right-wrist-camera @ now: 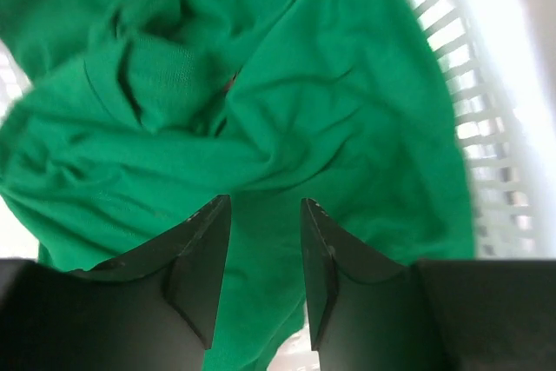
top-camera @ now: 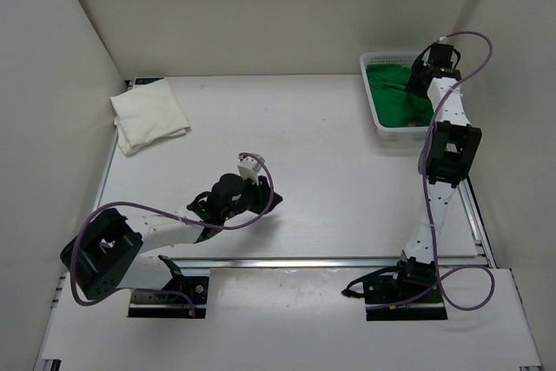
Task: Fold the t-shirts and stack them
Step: Grab crumpled tshirt from bin with the right arm
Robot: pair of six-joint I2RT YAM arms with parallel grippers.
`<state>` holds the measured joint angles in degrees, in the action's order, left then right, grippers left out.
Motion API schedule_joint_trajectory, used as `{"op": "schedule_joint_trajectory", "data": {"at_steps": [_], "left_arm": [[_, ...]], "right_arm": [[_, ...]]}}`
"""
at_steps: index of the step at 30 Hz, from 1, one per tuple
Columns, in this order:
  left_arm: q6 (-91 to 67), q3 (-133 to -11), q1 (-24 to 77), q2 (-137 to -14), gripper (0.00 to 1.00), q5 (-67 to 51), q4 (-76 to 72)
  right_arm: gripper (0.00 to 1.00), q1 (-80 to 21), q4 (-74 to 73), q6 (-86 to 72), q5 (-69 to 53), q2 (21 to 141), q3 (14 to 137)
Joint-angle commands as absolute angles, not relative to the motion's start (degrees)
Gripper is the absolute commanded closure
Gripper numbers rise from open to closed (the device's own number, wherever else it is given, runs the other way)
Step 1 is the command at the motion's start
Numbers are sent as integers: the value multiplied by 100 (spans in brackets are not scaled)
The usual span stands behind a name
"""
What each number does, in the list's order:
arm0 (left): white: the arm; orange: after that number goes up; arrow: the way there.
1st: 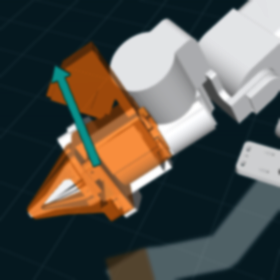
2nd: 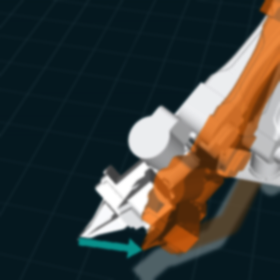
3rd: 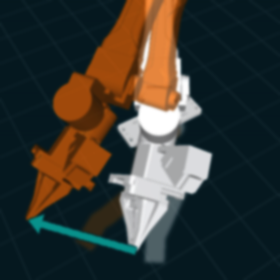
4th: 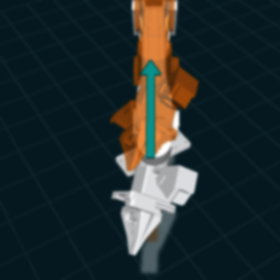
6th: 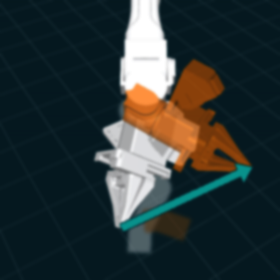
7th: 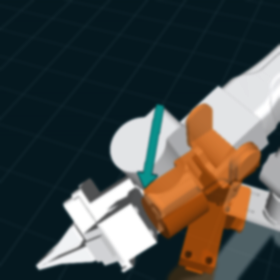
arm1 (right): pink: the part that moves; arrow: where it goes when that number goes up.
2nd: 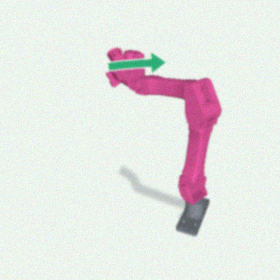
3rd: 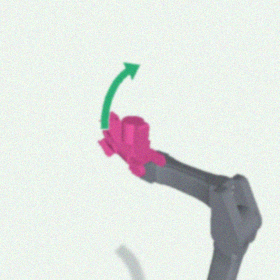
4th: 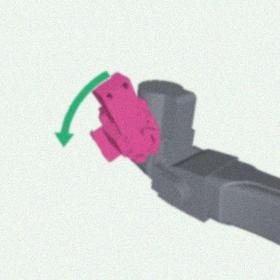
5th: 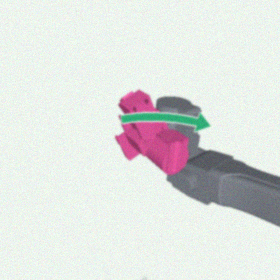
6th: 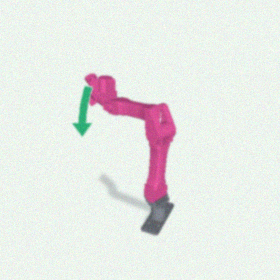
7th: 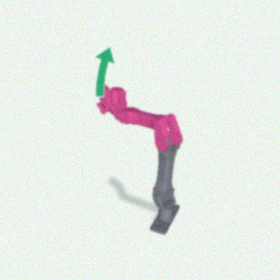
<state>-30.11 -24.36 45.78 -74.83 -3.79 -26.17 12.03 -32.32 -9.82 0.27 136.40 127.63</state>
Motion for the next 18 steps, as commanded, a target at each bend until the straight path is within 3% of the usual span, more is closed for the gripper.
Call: {"op": "schedule_joint_trajectory", "data": {"at_steps": [1,6,7,9,18], "left_arm": [[-3111,-2426,4474,-7497,65,-589,-2857],[-3094,-2373,4430,-7515,66,-615,-2918],[-3120,-2373,4421,-7515,65,-572,-2927],[-3120,-2356,4430,-7497,65,-580,-2944],[-3173,-2417,4342,-7524,65,-598,-2821]], "right_arm": [[64,1230,-3481,-940,-394,13702,13035],[66,1318,-3428,-1054,-851,13729,12929],[73,1310,-3402,-1081,-879,13720,12877],[98,1371,-3401,-1177,-931,13685,12894],[100,1064,-3419,-1274,-625,12237,12902]]}}
